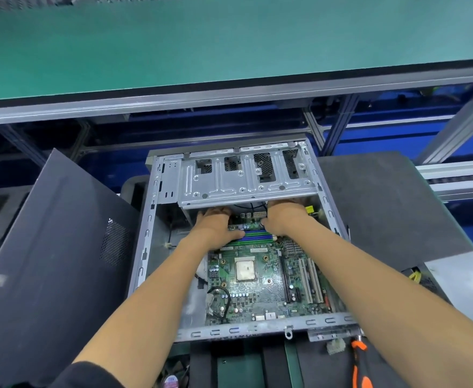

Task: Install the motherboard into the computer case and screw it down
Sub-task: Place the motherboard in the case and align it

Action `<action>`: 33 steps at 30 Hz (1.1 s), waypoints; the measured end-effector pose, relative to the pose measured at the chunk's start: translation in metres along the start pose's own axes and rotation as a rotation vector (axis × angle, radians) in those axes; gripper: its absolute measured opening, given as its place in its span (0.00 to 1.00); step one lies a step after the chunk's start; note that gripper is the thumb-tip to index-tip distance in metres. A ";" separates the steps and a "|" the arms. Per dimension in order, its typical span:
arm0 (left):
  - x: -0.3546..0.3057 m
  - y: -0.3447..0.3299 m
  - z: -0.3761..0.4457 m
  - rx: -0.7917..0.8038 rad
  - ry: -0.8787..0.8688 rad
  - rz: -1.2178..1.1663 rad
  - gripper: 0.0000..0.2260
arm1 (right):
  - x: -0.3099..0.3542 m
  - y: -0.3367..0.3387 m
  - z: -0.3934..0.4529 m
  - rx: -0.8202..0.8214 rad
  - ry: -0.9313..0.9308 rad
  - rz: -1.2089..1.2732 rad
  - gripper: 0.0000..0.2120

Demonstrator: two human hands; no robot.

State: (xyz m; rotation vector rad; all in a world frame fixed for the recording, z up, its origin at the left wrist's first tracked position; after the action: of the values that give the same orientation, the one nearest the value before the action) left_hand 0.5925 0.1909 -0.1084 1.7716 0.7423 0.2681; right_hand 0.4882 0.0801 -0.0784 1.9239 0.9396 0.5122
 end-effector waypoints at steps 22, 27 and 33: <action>-0.090 0.035 -0.061 -0.089 -0.477 -0.109 0.03 | 0.046 -0.031 -0.095 0.153 0.508 0.199 0.04; -0.111 -0.006 -0.100 0.347 -0.474 -0.072 0.11 | 0.036 -0.062 -0.117 0.399 0.421 0.069 0.11; -0.107 -0.031 -0.119 0.505 -0.403 0.018 0.05 | 0.032 -0.064 -0.125 0.338 0.429 -0.004 0.14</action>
State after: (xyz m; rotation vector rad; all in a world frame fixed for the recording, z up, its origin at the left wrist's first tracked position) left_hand 0.4361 0.2243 -0.0777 2.2149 0.5261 -0.2882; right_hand 0.3986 0.1925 -0.0717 2.1537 1.3737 0.8281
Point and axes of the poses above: each hand's wrist, its own z-axis towards the middle knuckle, its own y-axis out of the back of the hand, x = y × z, the point moved 8 cm from there along z, towards the middle knuckle, and after that the axes turned 7 degrees about -x, right-handed, at the moved point
